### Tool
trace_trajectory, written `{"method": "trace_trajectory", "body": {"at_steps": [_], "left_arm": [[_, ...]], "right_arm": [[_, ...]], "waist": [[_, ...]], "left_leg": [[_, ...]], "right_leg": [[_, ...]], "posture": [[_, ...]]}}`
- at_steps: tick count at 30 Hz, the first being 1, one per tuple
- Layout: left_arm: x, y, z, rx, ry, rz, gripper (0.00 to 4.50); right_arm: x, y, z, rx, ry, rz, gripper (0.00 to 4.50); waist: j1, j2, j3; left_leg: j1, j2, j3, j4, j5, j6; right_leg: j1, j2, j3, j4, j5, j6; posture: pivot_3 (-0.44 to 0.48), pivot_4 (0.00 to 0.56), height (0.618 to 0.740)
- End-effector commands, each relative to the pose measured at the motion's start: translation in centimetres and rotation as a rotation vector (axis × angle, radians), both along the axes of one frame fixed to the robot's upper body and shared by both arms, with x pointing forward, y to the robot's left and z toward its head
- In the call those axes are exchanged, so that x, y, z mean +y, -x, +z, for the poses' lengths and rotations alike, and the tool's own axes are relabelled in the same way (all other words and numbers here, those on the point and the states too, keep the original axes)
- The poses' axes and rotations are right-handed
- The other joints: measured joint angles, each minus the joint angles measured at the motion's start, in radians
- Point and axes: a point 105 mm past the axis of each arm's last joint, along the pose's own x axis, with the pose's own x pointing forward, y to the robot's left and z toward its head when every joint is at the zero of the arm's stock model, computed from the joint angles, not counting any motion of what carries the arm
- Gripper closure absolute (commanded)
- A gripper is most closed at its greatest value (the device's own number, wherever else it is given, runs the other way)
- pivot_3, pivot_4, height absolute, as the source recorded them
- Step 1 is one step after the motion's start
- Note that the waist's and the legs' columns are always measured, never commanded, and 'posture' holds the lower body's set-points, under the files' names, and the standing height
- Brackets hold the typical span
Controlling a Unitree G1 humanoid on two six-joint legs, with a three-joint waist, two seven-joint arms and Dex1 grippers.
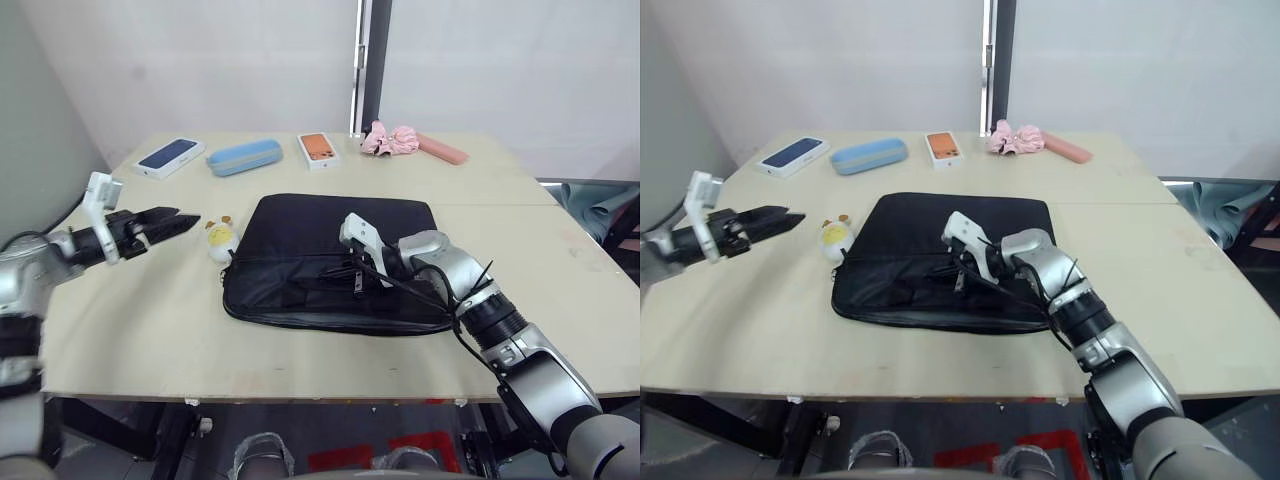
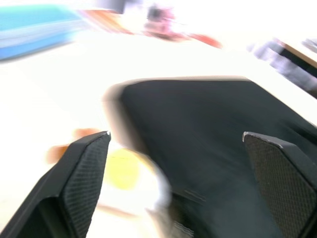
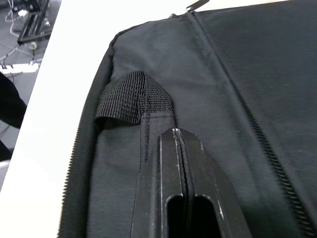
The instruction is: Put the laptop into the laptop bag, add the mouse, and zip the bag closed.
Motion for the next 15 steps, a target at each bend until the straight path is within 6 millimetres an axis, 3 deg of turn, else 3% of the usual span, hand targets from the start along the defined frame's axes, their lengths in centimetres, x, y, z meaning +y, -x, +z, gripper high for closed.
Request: {"method": "trace_trajectory", "body": {"at_steps": [1, 6, 12, 15], "left_arm": [[1.0, -1.7, -1.3, 0.087, 0.042, 0.143, 0.0], [-1.2, -3.4, -4.0, 0.206, 0.078, 0.145, 0.0], [-2.8, -3.7, -7.1, 0.313, -0.005, 0.099, 0.0], [-2.7, -3.7, -7.7, 0.33, -0.026, 0.103, 0.0]], "right_arm": [[-0.5, 0.4, -1.9, 0.058, 0.058, -0.024, 4.46], [-0.3, 1.0, -1.6, 0.049, 0.047, -0.023, 4.46], [-0.5, 0.9, -1.5, 0.046, 0.042, -0.05, 4.46], [-0.6, 1.0, -1.5, 0.046, 0.04, -0.059, 4.46]], "waist": [[-0.002, 0.0, 0.0], [0.0, -0.001, 0.0], [-0.001, -0.001, 0.0], [0.001, -0.001, 0.0]], "left_leg": [[0.0, 0.0, 0.0, 0.0, 0.0, 0.0], [-0.002, 0.0, 0.0, -0.005, 0.0, -0.001], [-0.002, 0.0, 0.0, -0.01, 0.001, -0.002], [-0.001, 0.0, 0.0, -0.011, 0.0, -0.002]], "right_leg": [[0.0, 0.0, 0.0, 0.0, 0.0, 0.0], [0.0, 0.001, -0.002, -0.007, 0.0, 0.0], [0.0, 0.001, -0.003, -0.013, 0.0, 0.0], [0.002, 0.001, -0.004, -0.015, 0.0, 0.0]], "posture": [[0.0, 0.15, 0.74], [0.0, 0.15, 0.74], [0.0, 0.15, 0.74], [0.0, 0.15, 0.74]]}}
